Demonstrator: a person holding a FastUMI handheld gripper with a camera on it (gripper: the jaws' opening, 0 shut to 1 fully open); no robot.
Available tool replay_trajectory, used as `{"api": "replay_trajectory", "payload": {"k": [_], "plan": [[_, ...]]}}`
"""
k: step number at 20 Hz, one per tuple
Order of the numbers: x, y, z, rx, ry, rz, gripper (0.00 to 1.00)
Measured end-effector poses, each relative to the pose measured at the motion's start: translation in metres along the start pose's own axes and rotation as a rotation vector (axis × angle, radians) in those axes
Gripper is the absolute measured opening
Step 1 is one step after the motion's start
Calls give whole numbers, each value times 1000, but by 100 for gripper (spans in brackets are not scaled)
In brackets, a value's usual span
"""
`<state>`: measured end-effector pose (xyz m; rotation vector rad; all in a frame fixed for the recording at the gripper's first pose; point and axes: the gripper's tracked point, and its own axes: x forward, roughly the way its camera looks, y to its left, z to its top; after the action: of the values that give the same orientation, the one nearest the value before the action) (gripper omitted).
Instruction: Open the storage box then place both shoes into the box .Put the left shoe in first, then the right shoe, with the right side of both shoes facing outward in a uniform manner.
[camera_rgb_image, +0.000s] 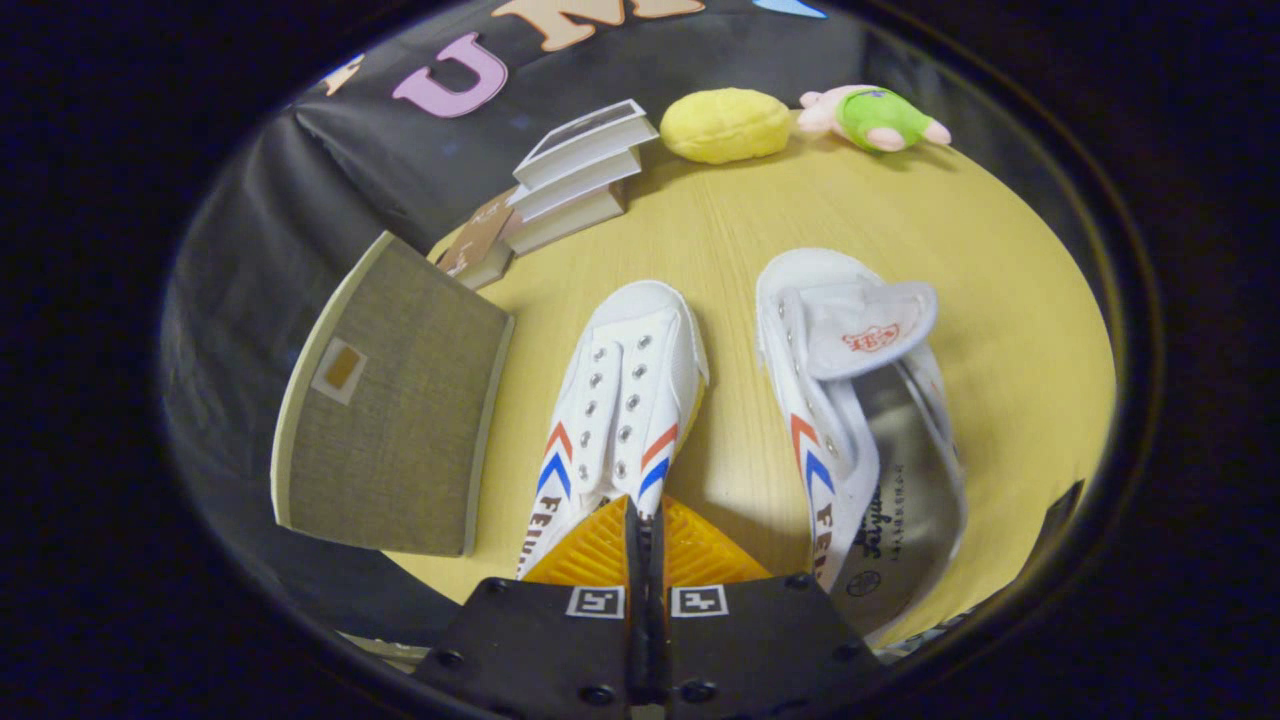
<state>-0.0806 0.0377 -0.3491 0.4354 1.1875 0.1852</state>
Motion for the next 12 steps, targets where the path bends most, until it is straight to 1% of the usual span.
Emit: {"api": "replay_trajectory", "payload": {"k": [6,9,12], "plan": [[-7,24,10,133,-11,105,3],[-18,41,24,195,-30,155,3],[-35,62,44,176,-70,184,3]]}}
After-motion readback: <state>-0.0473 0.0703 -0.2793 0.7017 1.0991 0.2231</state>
